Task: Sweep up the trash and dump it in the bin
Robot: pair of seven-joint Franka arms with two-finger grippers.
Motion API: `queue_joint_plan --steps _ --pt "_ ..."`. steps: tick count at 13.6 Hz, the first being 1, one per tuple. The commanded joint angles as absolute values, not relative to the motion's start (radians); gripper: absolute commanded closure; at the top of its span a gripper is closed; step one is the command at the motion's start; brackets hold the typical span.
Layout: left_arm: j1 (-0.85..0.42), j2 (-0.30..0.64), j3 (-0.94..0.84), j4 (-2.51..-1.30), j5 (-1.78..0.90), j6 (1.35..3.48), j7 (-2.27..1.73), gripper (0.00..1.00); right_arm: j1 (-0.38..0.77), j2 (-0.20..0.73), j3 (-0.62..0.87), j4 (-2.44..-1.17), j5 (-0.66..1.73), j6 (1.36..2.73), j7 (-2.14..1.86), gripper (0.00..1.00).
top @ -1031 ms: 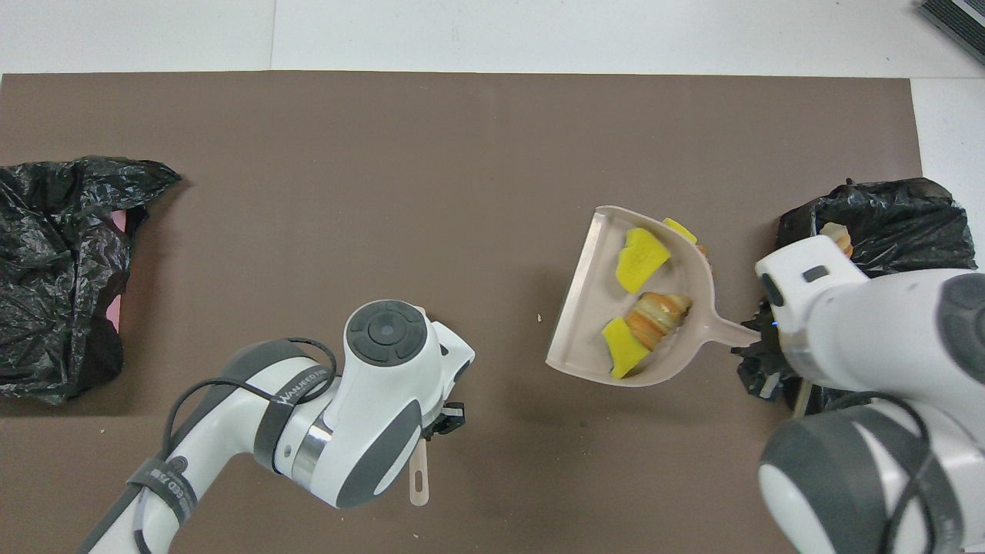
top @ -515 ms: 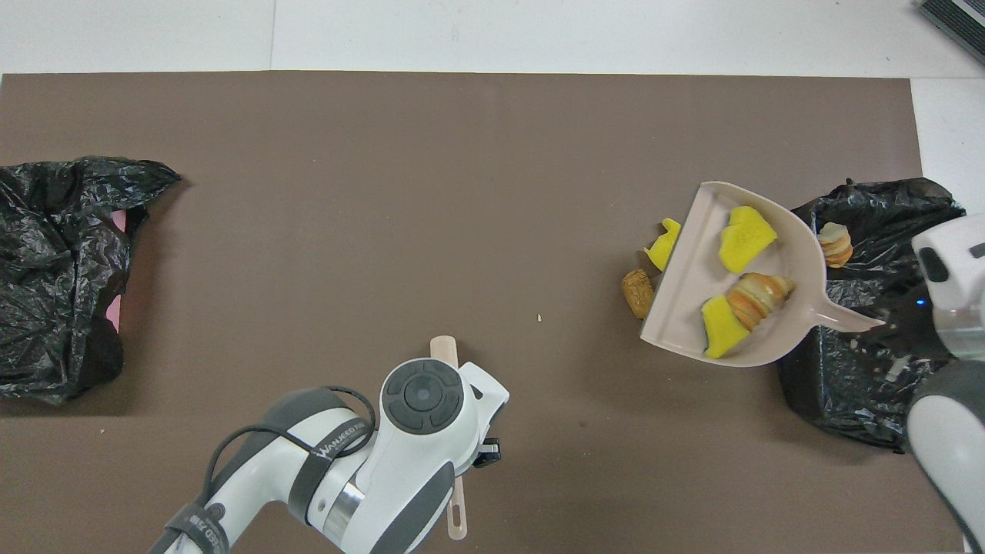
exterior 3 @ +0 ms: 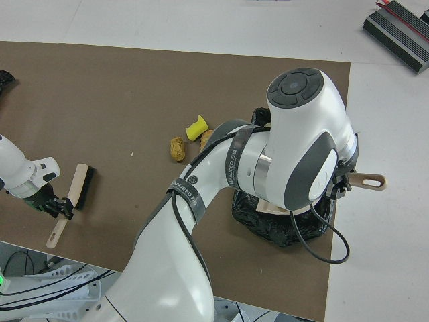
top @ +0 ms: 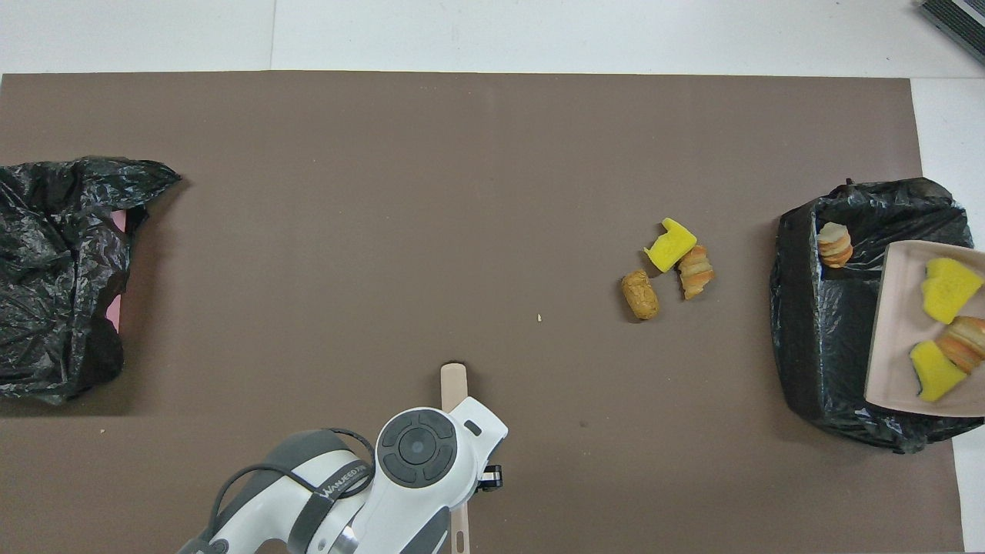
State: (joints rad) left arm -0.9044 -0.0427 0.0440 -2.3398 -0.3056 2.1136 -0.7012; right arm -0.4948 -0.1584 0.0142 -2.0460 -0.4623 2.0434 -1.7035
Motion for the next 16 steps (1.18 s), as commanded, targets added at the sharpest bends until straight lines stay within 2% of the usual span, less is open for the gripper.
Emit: queue_joint_plan --steps 1,5,9,13,16 --pt "-0.818 -0.026 0.051 -2.289 -0.319 2.108 -0.7 0.0 -0.45 -0.167 0.026 -2.066 -0.593 2.078 -1.762 1.0" --pt "-0.674 0.03 0.054 -2.203 -0.302 2.109 -0.665 0.0 -0.394 -0.178 0.028 -2.094 -0.715 2.109 -1.804 1.0" --pt "-0.462 0.101 0.055 -2.119 -0.302 2.109 -0.306 0.0 -0.367 -0.178 0.038 -2.094 -0.819 2.114 -1.805 1.0" --pt "-0.316 0.104 0.057 -2.057 -0.203 2.108 -0.073 0.0 -0.365 -0.189 0.038 -2.063 -0.882 2.115 -1.809 1.0" --pt "-0.226 0.097 0.058 -1.994 -0.158 2.068 0.036 0.0 -0.364 -0.248 0.052 -2.045 -0.884 2.091 -1.828 1.0"
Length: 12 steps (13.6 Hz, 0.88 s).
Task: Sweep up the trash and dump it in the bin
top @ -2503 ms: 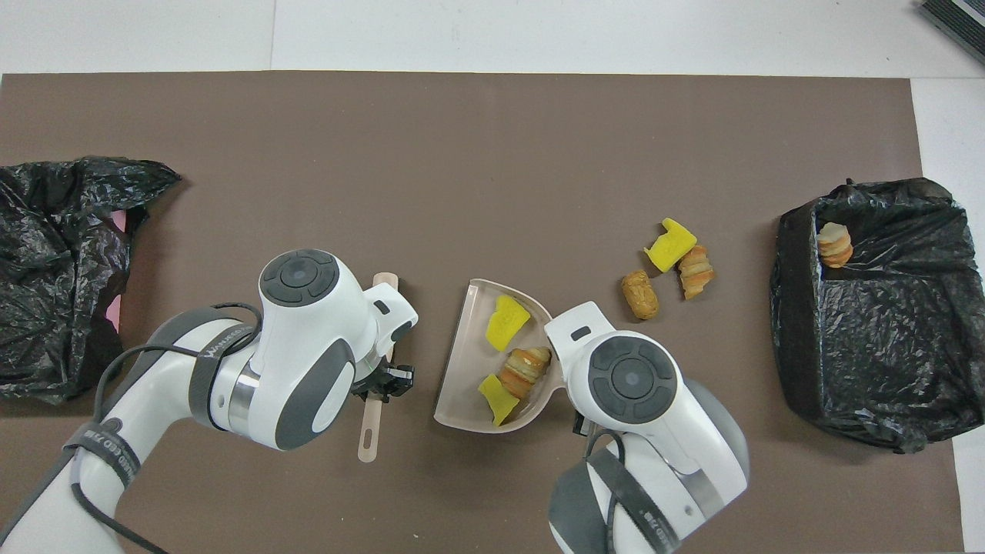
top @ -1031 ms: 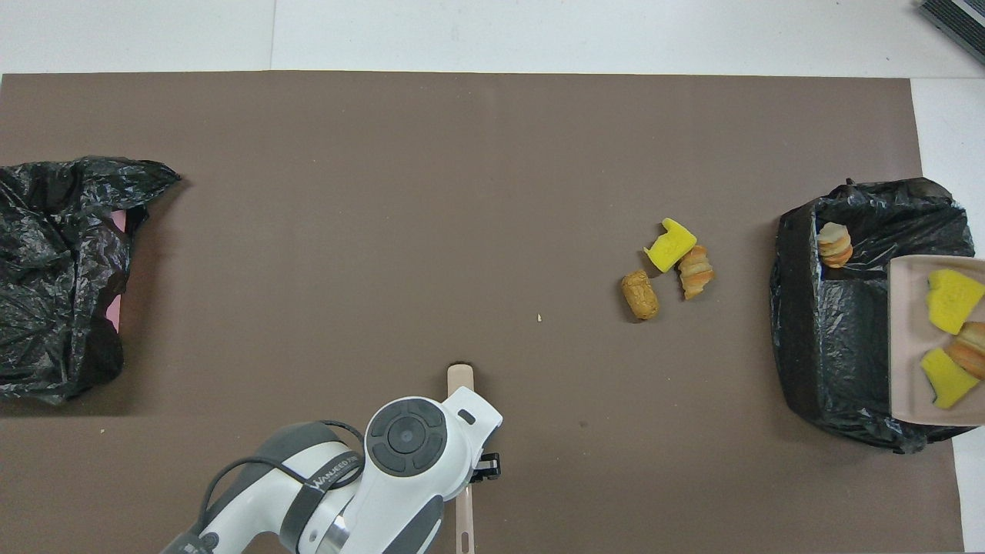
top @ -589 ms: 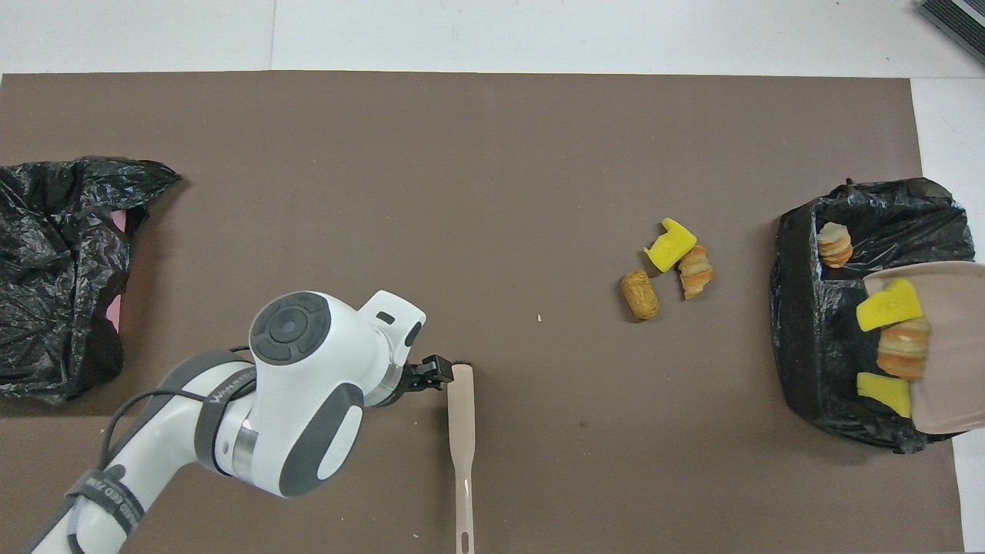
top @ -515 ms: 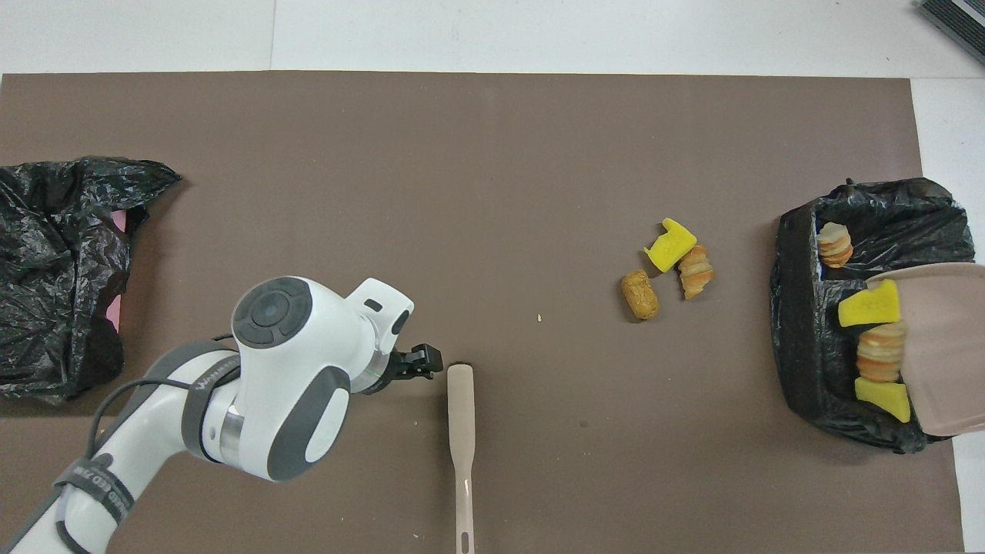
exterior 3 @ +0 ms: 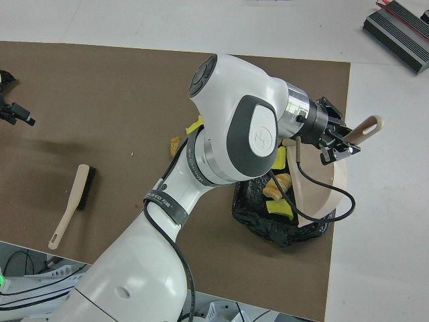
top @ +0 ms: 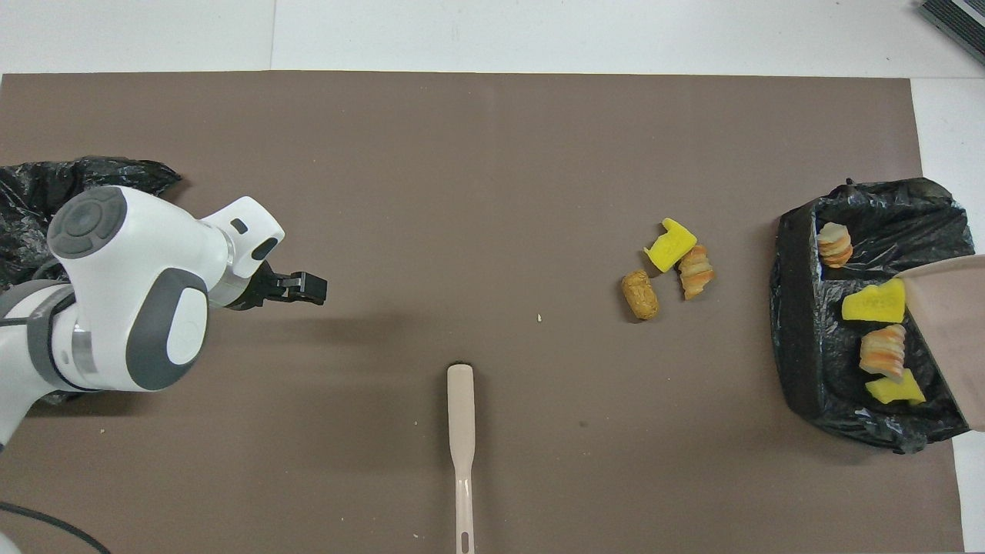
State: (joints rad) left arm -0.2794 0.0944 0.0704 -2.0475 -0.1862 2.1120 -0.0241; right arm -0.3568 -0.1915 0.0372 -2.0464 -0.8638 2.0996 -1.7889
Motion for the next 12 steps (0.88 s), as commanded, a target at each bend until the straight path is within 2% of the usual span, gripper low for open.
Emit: queue_joint_plan --steps 1,5,8,12 --pt "-0.198 0.097 0.058 -1.962 -0.158 2.036 0.064 0.0 -0.364 -0.262 0.054 -2.031 -0.871 2.07 -1.819 1.0" --pt "-0.114 0.095 0.058 -1.882 -0.086 1.971 0.176 0.0 -0.364 -0.276 0.107 -1.921 -0.699 1.834 -1.665 1.0" --pt "-0.082 0.091 0.072 -1.81 -0.067 1.864 0.196 0.0 -0.364 -0.3 0.227 -1.913 -0.554 1.663 -1.359 1.0" --pt "-0.072 0.078 0.086 -1.708 -0.045 1.741 0.186 0.0 -0.315 -0.319 0.373 -1.92 -0.3 1.612 -0.935 1.0"
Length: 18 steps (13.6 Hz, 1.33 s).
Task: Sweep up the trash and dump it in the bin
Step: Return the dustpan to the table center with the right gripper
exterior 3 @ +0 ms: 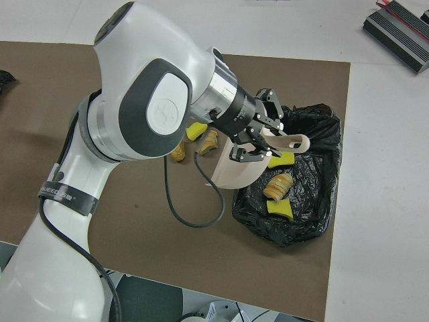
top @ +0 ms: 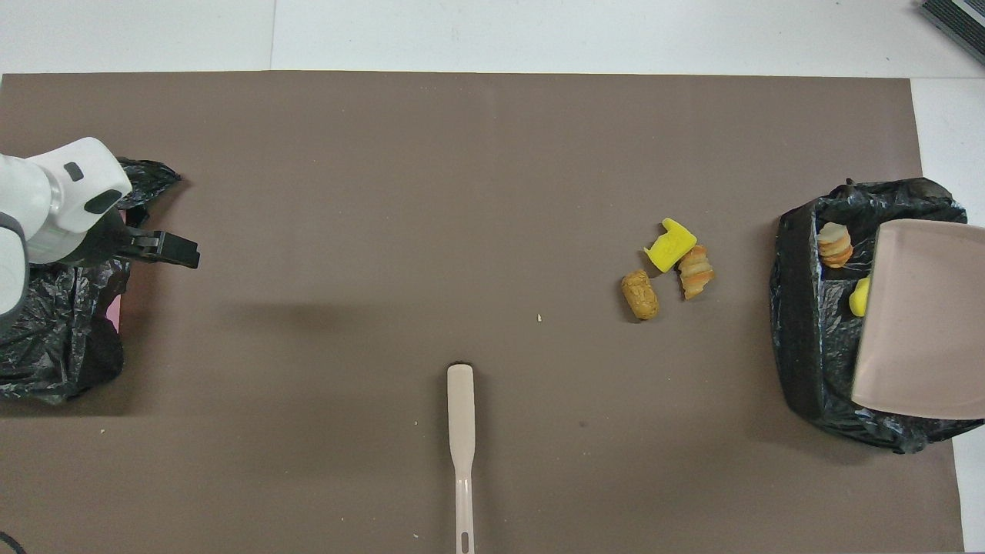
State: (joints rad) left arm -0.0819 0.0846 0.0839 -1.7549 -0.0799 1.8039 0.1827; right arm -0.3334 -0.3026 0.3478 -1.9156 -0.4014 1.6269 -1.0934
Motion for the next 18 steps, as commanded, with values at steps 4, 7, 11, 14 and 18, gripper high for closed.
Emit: queue_joint_plan --steps 4,7,11,14,18 --pt "-0.074 0.048 0.112 -1.68 -0.034 1.677 0.097 0.0 -0.08 -0.195 0.374 -1.905 -0.131 1.666 -0.351 1.0" --pt "-0.075 0.045 0.112 -1.602 -0.026 1.579 0.064 0.0 0.006 -0.056 0.374 -1.872 -0.01 1.797 -0.058 1.0" --pt "-0.075 -0.009 0.106 -1.609 0.006 1.549 0.08 0.0 0.165 0.258 0.374 -1.651 -0.006 1.89 0.322 1.0" --pt "-0.081 -0.026 0.104 -1.624 0.035 1.549 0.081 0.0 0.253 0.456 0.371 -1.446 -0.024 1.917 0.501 1.0" --pt "-0.084 -0.029 0.101 -1.626 0.035 1.554 0.078 0.0 0.342 0.662 0.357 -1.261 -0.141 1.953 0.633 1.0"
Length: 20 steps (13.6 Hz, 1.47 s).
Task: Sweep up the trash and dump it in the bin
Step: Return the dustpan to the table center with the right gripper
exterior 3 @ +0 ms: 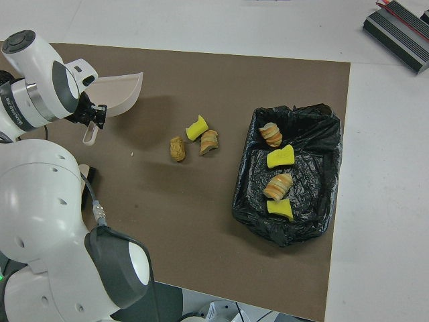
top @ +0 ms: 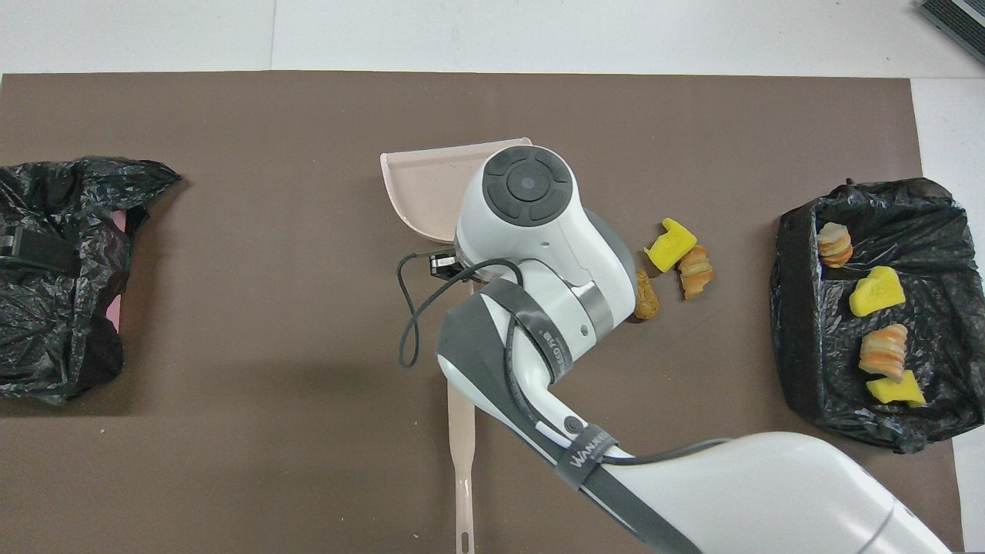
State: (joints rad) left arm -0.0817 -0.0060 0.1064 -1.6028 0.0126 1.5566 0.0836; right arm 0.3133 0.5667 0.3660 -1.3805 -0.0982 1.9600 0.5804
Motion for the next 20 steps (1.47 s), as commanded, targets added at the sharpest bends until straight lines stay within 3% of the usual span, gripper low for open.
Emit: queue_joint_plan --steps 1,6,8,14,20 --pt "-0.084 -0.029 0.101 -1.626 0.035 1.555 0.078 0.0 0.331 0.664 0.357 -1.272 -0.147 1.968 0.635 1.0" --pt "-0.08 -0.029 0.101 -1.626 0.032 1.551 0.08 0.0 0.333 0.698 0.36 -1.295 -0.19 1.994 0.667 1.0" --pt "-0.08 -0.029 0.101 -1.626 0.032 1.551 0.08 0.0 0.304 0.704 0.362 -1.296 -0.199 2.003 0.632 0.01" --pt "-0.081 -0.029 0.101 -1.626 0.032 1.552 0.078 0.0 0.23 0.588 0.377 -1.328 -0.135 1.971 0.523 0.0" --pt "-0.116 -0.02 0.084 -1.626 0.028 1.566 0.066 0.0 0.227 0.267 0.393 -1.468 -0.043 1.648 0.5 0.0"
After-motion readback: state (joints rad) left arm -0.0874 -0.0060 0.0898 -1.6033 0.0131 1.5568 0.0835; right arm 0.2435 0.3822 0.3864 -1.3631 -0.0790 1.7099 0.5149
